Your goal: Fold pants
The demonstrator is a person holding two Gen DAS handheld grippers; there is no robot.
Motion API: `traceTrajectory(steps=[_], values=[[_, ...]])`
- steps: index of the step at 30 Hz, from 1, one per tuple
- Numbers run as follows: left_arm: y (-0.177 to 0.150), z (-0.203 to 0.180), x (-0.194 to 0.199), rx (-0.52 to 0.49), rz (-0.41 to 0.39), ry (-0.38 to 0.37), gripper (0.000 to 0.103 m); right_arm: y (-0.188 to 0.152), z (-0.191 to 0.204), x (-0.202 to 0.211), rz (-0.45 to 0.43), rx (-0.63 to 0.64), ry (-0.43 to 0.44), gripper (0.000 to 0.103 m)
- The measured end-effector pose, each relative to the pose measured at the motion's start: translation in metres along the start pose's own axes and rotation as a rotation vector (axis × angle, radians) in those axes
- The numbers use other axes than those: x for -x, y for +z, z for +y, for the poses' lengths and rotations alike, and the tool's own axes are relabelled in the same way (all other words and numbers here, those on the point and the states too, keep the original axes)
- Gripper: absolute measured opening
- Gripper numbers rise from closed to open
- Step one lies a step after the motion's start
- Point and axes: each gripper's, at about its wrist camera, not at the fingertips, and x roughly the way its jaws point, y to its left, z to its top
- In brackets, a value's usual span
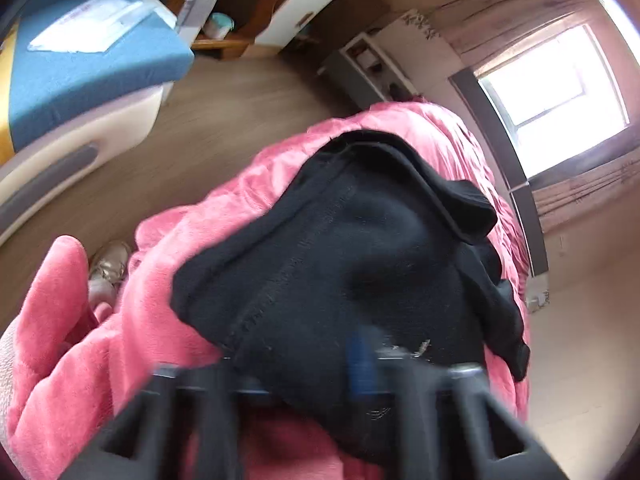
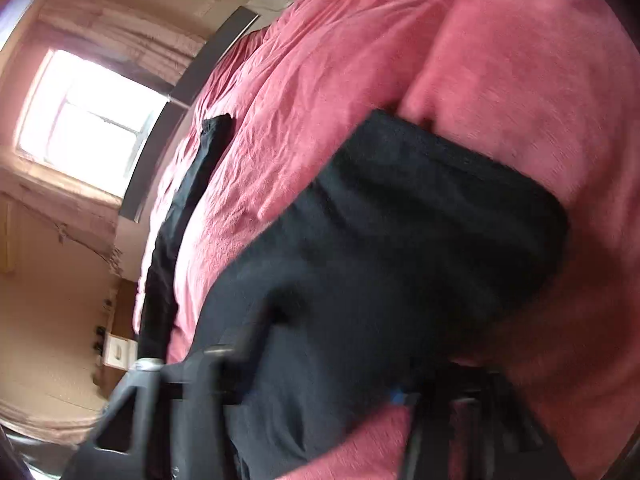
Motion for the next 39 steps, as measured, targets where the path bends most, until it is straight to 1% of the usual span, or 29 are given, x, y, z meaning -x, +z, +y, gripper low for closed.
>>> traceTrajectory(steps=[1,3,5,7,9,11,13,16,19,20,22,23,24,26,28,29,30,31,32,33,36,37,39], values=[[0.0,-0.002,0.002,-0.005,-0.002,0.001,0.008,0.002,0.006,-0.002,0.007,0.029,-0.023,0.008],[0.0,-0.014,0.012,-0.051,-0.029,0.032,0.006,0.006,0.022,0.001,-0.015,0.09,-0.058,0.008],[-0.002,-0.025,0.027,-0.087,-0.051,0.008,0.006,0.008,0.034,0.008,-0.042,0.135,-0.072,0.007],[-0.003,-0.033,0.045,-0.115,-0.071,-0.027,0.006,0.012,0.044,0.022,-0.074,0.171,-0.062,0.007],[-0.006,-0.041,0.065,-0.156,-0.08,-0.039,0.006,0.011,0.054,0.035,-0.093,0.193,-0.045,0.007],[-0.01,-0.041,0.08,-0.168,-0.09,-0.059,0.006,0.011,0.058,0.045,-0.102,0.22,-0.045,0.007],[-0.013,-0.036,0.094,-0.184,-0.103,-0.063,0.006,0.009,0.056,0.056,-0.105,0.234,-0.043,0.007],[-0.02,-0.022,0.109,-0.193,-0.095,-0.056,0.006,0.005,0.039,0.069,-0.097,0.21,-0.028,0.007],[-0.026,-0.006,0.112,-0.214,-0.09,-0.021,0.006,-0.004,0.017,0.073,-0.077,0.19,-0.028,0.007],[-0.031,0.0,0.11,-0.227,-0.085,0.002,0.006,-0.008,0.008,0.069,-0.063,0.176,-0.037,0.007],[-0.039,0.008,0.102,-0.24,-0.054,0.043,0.006,-0.014,-0.005,0.059,-0.038,0.146,-0.044,0.008],[-0.041,0.011,0.099,-0.252,-0.038,0.063,0.008,-0.016,-0.011,0.054,-0.03,0.136,-0.068,0.009],[-0.047,0.013,0.091,-0.283,-0.025,0.127,0.012,-0.017,-0.02,0.047,-0.022,0.124,-0.114,0.014],[-0.053,0.014,0.08,-0.328,-0.005,0.194,0.018,-0.016,-0.035,0.046,-0.038,0.077,-0.156,0.044],[-0.057,0.012,0.077,-0.373,-0.009,0.231,0.024,-0.012,-0.046,0.057,-0.087,0.03,-0.172,0.046],[-0.057,0.011,0.078,-0.389,-0.016,0.248,0.029,-0.009,-0.051,0.062,-0.105,0.016,-0.188,0.047],[-0.056,0.009,0.081,-0.396,-0.029,0.271,0.036,-0.005,-0.056,0.071,-0.139,0.002,-0.242,0.048],[-0.055,0.011,0.085,-0.388,-0.048,0.291,0.038,-0.003,-0.06,0.078,-0.167,-0.007,-0.296,0.048],[-0.052,0.014,0.093,-0.36,-0.082,0.317,0.039,-0.002,-0.065,0.086,-0.199,-0.024,-0.358,0.051],[-0.051,0.016,0.097,-0.338,-0.104,0.328,0.039,-0.002,-0.07,0.094,-0.224,-0.049,-0.396,0.051],[-0.047,0.025,0.119,-0.27,-0.185,0.382,0.039,-0.003,-0.078,0.112,-0.282,-0.115,-0.429,0.054],[-0.047,0.026,0.122,-0.264,-0.199,0.383,0.039,-0.003,-0.077,0.116,-0.3,-0.123,-0.437,0.056],[-0.048,0.02,0.133,-0.261,-0.239,0.351,0.039,-0.004,-0.067,0.118,-0.318,-0.092,-0.435,0.057]])
